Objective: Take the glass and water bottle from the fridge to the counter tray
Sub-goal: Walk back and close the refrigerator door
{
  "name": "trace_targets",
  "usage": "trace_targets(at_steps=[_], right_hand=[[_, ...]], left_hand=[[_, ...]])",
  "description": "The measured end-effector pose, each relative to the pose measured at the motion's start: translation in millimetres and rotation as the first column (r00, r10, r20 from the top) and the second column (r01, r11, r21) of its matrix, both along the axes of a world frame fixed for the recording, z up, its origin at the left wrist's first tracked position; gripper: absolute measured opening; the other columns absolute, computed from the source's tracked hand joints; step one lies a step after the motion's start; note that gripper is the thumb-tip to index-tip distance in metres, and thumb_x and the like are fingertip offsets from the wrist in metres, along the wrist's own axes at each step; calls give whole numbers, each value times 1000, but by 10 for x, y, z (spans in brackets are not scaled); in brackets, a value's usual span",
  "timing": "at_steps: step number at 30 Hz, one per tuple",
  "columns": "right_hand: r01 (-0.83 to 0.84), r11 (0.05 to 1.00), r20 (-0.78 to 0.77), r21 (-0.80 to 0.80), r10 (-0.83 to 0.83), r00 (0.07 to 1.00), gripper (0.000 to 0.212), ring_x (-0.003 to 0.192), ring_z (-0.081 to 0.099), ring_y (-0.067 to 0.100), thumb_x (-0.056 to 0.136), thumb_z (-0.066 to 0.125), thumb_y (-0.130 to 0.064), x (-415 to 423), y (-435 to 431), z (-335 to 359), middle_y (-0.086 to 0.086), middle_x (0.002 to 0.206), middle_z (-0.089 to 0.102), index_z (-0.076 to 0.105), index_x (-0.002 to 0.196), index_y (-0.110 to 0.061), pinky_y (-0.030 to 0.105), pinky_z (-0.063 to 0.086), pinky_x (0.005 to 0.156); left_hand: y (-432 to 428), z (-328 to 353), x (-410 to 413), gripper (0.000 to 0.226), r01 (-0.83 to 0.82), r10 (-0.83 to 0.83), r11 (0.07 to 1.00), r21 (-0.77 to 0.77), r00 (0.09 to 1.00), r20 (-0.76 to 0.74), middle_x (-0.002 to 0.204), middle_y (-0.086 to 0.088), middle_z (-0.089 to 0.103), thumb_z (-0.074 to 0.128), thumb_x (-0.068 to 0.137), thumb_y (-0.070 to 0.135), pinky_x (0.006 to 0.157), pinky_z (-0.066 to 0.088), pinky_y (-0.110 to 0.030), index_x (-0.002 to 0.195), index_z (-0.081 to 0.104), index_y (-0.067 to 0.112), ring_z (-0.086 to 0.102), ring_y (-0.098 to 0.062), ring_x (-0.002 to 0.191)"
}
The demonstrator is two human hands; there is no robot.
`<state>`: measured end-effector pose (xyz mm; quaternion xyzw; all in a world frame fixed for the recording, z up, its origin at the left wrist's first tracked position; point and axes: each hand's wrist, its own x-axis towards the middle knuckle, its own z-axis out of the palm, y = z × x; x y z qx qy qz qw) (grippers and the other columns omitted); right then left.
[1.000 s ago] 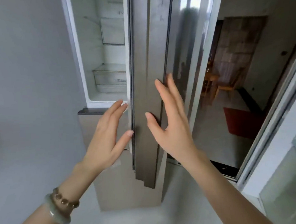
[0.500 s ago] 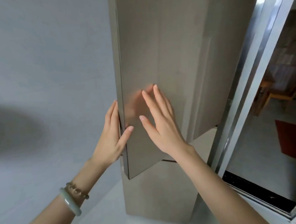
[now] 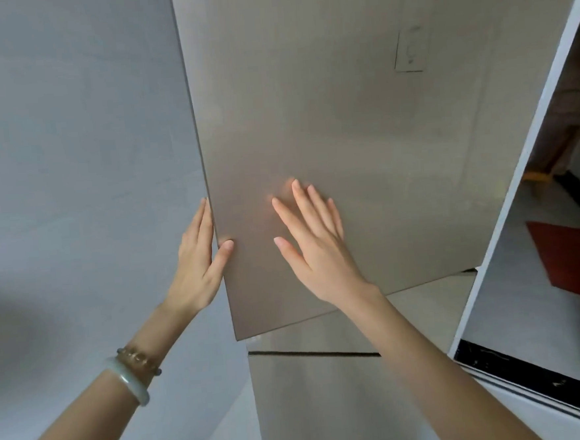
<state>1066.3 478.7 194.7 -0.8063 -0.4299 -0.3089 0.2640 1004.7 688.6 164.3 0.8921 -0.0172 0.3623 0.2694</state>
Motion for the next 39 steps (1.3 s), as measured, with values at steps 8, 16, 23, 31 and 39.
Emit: trace_targets(at_steps=[8, 16, 23, 31, 39], right_hand=[[138, 988, 13, -74, -138, 990, 53, 148, 7, 27, 98, 45, -32, 562, 462, -25, 8, 160, 14, 34, 147, -17, 52, 5, 117], [204, 974, 26, -103, -202, 979, 55, 149, 5, 25, 98, 44, -35, 894, 694, -48, 7, 161, 12, 29, 149, -18, 49, 3, 118], [231, 963, 8, -141, -232, 973, 60, 149, 0, 21, 98, 43, -39, 1114, 785, -44, 3, 161, 9, 24, 151, -20, 47, 0, 118], [205, 974, 2, -101, -205, 979, 64, 149, -1, 17, 96, 44, -41, 1174, 800, -100, 0, 161, 8, 20, 152, -20, 43, -5, 119], [124, 990, -160, -59, -132, 978, 80, 148, -3, 15, 93, 54, -39, 1069, 734, 46, -2, 162, 5, 7, 153, -17, 39, -4, 119]], left_hand=[[601, 31, 813, 73, 24, -22, 999, 44, 999, -47, 158, -8, 28, 18, 95, 58, 114, 22, -51, 155, 13, 15, 25, -27, 146], [903, -23, 1327, 76, 46, -43, 998, 42, 998, -51, 160, -4, 25, 14, 95, 64, 115, 23, -52, 155, 9, 18, 25, -25, 146], [942, 7, 1580, 71, 55, -56, 998, -14, 997, -50, 159, -5, 25, 15, 96, 57, 114, 24, -53, 155, 8, 18, 27, -28, 145], [972, 27, 1572, 70, 73, -72, 997, 14, 995, -67, 160, -4, 24, 15, 96, 56, 115, 24, -52, 155, 6, 20, 25, -26, 146], [874, 47, 1446, 66, -53, 53, 999, 7, 990, -132, 165, -2, 1, 16, 98, 55, 119, 15, -47, 156, -2, 27, 7, -25, 151]])
